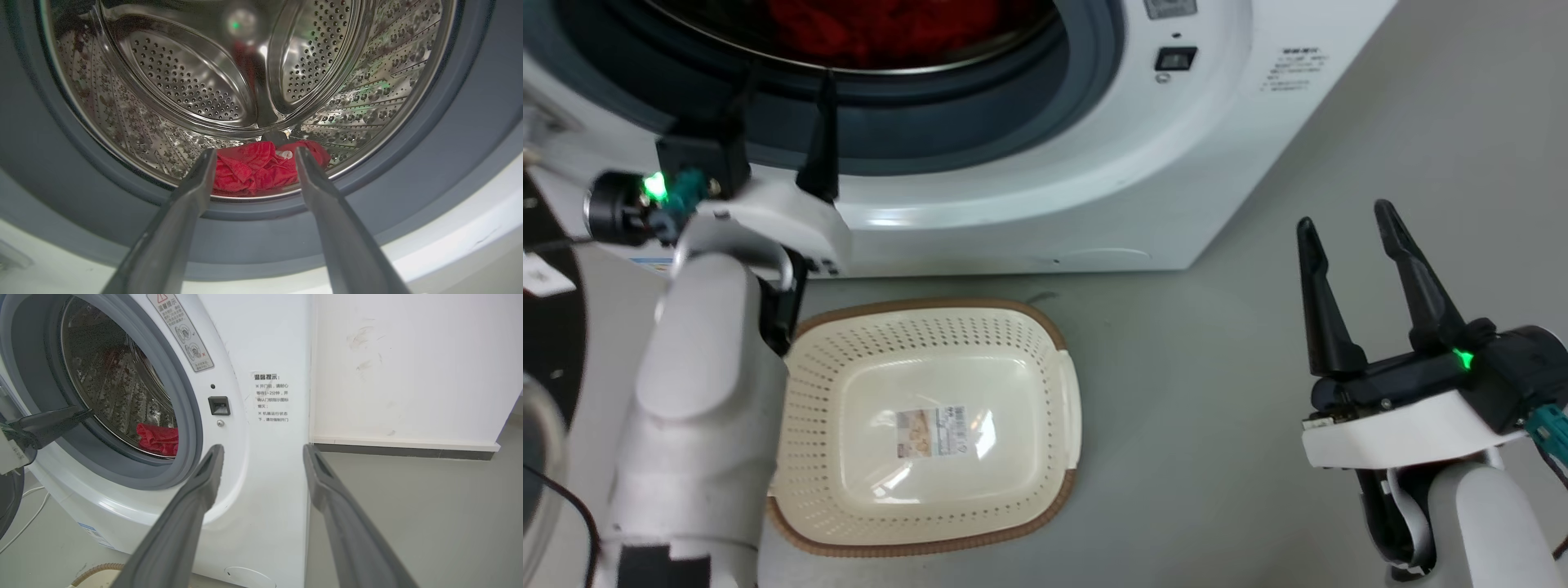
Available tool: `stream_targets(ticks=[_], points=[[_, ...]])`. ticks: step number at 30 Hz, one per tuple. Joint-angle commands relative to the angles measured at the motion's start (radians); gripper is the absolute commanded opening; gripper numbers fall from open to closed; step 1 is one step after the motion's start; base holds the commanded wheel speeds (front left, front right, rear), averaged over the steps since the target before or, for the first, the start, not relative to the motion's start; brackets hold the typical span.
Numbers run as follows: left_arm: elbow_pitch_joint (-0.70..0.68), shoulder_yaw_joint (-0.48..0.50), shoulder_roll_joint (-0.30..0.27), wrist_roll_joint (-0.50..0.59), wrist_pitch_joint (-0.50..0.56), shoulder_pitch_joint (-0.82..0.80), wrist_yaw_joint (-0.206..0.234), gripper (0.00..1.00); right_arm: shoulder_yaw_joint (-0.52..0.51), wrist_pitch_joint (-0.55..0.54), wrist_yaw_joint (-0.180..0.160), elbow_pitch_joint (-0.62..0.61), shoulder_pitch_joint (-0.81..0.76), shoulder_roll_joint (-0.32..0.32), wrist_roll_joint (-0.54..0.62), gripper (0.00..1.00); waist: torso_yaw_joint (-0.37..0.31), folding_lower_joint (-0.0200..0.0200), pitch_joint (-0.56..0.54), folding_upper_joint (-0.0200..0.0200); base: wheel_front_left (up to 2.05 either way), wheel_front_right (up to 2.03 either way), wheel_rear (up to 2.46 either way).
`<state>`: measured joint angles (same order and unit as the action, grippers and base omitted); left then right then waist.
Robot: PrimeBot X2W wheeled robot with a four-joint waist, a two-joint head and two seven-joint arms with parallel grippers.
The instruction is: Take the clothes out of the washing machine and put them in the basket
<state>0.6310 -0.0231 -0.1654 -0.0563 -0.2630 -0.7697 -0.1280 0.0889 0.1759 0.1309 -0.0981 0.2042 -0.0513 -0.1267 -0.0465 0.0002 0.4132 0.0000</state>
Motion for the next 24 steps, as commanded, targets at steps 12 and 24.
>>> stream_targets(ticks=[12,24], points=[[0.246,-0.038,-0.157,0.068,0.079,-0.397,0.007,1.0,0.104,0.073,0.0,0.029,0.087,0.002,-0.102,1.0,-0.205,-0.0002,0.229,0.0,0.0,0.0,0.0],[0.407,-0.138,-0.346,0.138,0.267,-0.692,-0.002,1.0,0.182,0.089,0.0,0.038,0.135,0.002,-0.199,1.0,-0.335,-0.0002,0.352,0.0,0.0,0.0,0.0]])
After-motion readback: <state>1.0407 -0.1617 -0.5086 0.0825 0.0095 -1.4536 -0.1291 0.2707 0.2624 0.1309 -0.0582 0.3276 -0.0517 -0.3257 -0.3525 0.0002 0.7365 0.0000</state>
